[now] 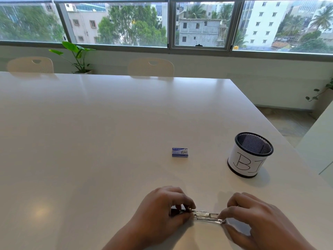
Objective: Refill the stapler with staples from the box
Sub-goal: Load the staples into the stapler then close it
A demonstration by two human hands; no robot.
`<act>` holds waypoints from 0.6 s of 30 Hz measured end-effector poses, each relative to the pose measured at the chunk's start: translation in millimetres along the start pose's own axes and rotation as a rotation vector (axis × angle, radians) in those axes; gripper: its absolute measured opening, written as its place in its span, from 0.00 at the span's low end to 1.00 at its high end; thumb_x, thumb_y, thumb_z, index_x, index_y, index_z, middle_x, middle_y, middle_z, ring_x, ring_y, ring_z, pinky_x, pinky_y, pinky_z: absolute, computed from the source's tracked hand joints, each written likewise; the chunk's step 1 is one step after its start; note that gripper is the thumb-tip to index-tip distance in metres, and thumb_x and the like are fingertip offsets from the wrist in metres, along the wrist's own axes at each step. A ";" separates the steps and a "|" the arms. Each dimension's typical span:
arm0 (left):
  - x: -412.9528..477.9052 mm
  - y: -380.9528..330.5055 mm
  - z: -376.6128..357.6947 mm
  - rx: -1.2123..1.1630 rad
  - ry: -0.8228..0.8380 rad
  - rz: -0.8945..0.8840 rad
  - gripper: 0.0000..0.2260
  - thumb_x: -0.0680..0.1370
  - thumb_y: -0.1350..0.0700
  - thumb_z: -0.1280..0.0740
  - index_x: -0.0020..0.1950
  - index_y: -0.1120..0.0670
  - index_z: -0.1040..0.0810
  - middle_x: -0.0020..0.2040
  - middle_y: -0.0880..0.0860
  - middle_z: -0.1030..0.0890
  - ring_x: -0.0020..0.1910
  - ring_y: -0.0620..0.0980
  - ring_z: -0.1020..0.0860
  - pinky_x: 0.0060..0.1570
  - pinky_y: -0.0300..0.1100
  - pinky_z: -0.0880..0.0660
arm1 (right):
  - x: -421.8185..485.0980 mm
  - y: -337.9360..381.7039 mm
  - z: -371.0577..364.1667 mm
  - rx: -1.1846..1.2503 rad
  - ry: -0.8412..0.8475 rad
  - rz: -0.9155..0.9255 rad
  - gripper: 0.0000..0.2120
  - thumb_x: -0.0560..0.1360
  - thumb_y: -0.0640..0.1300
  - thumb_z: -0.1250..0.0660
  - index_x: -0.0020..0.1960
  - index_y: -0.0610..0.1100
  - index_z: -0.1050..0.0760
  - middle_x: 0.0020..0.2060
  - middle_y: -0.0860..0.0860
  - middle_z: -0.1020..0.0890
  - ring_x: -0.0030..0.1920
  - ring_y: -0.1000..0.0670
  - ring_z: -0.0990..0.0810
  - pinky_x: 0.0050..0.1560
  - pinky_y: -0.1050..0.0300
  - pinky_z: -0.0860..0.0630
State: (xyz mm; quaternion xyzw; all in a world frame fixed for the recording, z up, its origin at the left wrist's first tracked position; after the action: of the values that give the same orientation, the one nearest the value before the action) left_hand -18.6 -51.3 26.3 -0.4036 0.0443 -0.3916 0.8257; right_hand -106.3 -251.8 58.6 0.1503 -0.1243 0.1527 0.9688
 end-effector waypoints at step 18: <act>0.4 -5.4 1.5 0.081 -0.002 -0.012 0.09 0.72 0.50 0.28 0.52 0.46 0.17 0.46 0.43 0.16 0.44 0.41 0.22 0.46 0.38 0.24 | 3.5 -13.2 -14.9 0.248 0.053 -0.207 0.14 0.60 0.58 0.25 0.43 0.59 0.23 0.46 0.61 0.23 0.37 0.57 0.23 0.34 0.72 0.29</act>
State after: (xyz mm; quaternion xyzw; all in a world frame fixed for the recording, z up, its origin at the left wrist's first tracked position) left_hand -21.0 -52.6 31.2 -0.3705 0.0249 -0.3976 0.8391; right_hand -95.8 -258.0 42.5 0.2765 -0.0627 0.0703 0.9564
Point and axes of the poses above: each hand's wrist, its own x-axis towards the middle knuckle, its own z-axis out of the back of the hand, y = z × x, the point moved 4 cm from there along x, towards the middle knuckle
